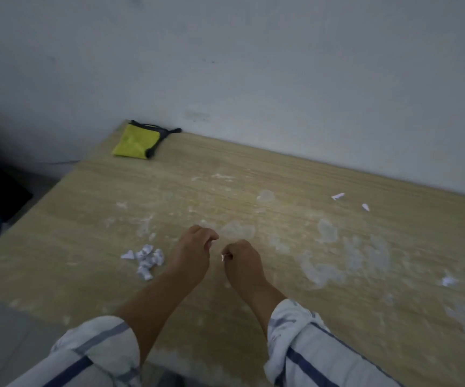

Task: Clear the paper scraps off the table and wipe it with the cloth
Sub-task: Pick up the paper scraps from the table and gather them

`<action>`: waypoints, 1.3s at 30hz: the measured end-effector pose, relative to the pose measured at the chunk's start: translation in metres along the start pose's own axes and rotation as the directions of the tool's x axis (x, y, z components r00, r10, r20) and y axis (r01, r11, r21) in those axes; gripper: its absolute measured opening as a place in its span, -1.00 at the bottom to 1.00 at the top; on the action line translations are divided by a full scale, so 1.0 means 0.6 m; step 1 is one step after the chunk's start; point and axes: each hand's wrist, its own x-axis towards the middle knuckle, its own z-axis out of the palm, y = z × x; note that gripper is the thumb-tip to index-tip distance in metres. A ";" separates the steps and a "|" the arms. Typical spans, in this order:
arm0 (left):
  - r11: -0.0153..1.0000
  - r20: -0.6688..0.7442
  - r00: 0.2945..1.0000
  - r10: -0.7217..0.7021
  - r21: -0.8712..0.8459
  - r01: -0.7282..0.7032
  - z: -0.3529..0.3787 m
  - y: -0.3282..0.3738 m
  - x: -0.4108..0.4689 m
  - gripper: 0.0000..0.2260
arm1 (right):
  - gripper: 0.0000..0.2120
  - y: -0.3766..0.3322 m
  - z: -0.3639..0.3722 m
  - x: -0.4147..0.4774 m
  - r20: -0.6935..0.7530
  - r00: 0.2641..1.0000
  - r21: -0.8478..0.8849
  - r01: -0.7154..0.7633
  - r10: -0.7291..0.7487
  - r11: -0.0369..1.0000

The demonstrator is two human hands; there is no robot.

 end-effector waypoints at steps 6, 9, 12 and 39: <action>0.992 -0.069 0.990 -0.120 0.025 0.122 -0.099 -0.110 0.001 -0.82 | -0.75 -0.121 0.088 0.032 0.063 0.997 0.052 0.039 -0.043 0.998; 0.984 -0.047 0.983 -0.180 0.011 0.180 -0.119 -0.154 0.005 -0.80 | -0.78 -0.160 0.121 0.036 0.051 0.997 0.084 0.045 -0.049 0.995; 0.977 0.006 0.977 -0.212 0.004 0.212 -0.123 -0.184 0.003 -0.78 | -0.80 -0.179 0.150 0.040 0.056 0.998 0.092 0.030 -0.035 0.995; 0.963 0.336 0.932 0.133 0.179 -0.202 -0.106 -0.235 -0.017 -0.22 | -0.43 -0.133 0.176 0.012 0.108 0.993 -0.241 0.081 -0.056 0.967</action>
